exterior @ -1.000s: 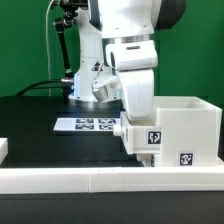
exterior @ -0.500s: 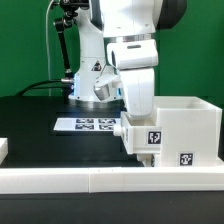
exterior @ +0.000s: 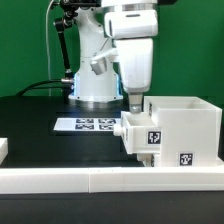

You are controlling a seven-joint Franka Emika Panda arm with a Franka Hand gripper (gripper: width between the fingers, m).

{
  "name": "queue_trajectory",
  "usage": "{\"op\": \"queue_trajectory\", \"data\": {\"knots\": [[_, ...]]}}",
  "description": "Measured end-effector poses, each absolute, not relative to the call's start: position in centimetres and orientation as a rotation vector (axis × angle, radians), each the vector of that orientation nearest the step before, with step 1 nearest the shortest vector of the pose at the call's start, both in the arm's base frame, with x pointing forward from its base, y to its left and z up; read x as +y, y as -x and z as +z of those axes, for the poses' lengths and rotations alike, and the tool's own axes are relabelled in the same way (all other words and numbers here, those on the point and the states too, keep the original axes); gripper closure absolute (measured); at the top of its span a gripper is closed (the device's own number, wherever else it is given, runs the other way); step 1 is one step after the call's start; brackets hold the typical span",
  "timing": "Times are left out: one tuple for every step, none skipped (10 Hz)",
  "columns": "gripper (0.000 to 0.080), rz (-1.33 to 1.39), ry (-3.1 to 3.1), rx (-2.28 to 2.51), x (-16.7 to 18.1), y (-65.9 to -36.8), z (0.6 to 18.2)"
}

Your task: Assemble drawer

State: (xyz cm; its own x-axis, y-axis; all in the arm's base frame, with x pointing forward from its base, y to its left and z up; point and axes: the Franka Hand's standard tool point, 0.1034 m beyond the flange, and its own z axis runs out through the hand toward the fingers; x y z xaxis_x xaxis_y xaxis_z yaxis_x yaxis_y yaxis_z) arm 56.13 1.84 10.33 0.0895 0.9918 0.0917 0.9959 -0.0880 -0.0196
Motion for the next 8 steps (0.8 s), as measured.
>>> {"op": "queue_trajectory", "data": {"knots": [[0.015, -0.082, 2.261, -2.069, 1.1, -56.5, 10.6], [0.015, -0.08, 2.267, -2.064, 0.3, -57.0, 11.1], [0.015, -0.089, 2.251, -2.089, -0.6, -57.6, 11.3], [0.015, -0.087, 2.261, -2.074, -0.6, -57.5, 11.1], [0.015, -0.086, 2.259, -2.075, -0.5, -57.5, 11.1], [0.015, -0.083, 2.258, -2.071, -0.7, -57.4, 10.8], [0.015, -0.077, 2.201, -2.107, -1.2, -57.1, 9.7], [0.015, -0.084, 2.182, -2.118, -1.4, -57.8, 9.0]]}}
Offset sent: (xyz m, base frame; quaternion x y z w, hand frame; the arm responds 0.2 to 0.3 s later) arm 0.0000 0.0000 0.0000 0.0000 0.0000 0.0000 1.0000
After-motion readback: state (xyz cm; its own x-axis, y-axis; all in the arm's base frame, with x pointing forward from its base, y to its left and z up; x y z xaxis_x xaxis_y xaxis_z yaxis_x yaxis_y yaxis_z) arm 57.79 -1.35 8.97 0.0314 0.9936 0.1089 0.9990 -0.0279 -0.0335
